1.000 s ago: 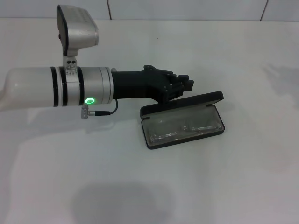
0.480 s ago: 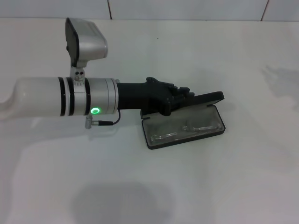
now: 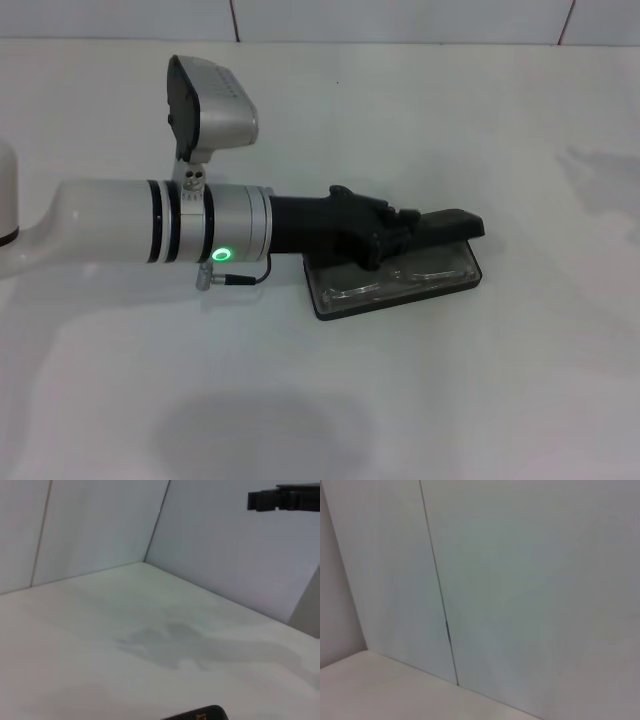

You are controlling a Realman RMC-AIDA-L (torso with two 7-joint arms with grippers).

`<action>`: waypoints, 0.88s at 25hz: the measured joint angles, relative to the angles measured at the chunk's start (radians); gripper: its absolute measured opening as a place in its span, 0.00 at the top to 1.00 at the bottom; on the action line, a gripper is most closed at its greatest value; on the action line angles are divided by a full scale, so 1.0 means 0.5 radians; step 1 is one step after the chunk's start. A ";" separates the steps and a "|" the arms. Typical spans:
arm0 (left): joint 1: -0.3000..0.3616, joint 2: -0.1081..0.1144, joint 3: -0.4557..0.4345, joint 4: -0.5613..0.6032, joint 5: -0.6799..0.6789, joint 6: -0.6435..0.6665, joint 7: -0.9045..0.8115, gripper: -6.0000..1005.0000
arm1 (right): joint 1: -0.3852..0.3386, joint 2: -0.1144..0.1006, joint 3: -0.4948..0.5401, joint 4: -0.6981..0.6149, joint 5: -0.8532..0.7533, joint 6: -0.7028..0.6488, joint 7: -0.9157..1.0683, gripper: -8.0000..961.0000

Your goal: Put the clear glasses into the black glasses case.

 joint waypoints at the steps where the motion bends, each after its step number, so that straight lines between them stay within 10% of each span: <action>1: 0.000 0.000 0.000 0.000 0.000 0.000 0.000 0.82 | 0.000 0.000 0.000 0.005 0.000 -0.002 -0.004 0.73; 9: 0.025 0.001 0.308 0.060 -0.017 0.043 0.017 0.82 | 0.006 0.001 -0.005 0.058 0.002 -0.020 -0.019 0.72; 15: 0.182 0.009 0.536 0.539 -0.035 0.252 -0.043 0.82 | -0.019 -0.006 -0.006 0.072 0.012 -0.088 -0.027 0.71; 22: 0.540 0.051 0.254 1.134 -0.060 0.681 -0.266 0.81 | 0.037 -0.009 -0.069 0.358 0.089 -0.417 -0.348 0.70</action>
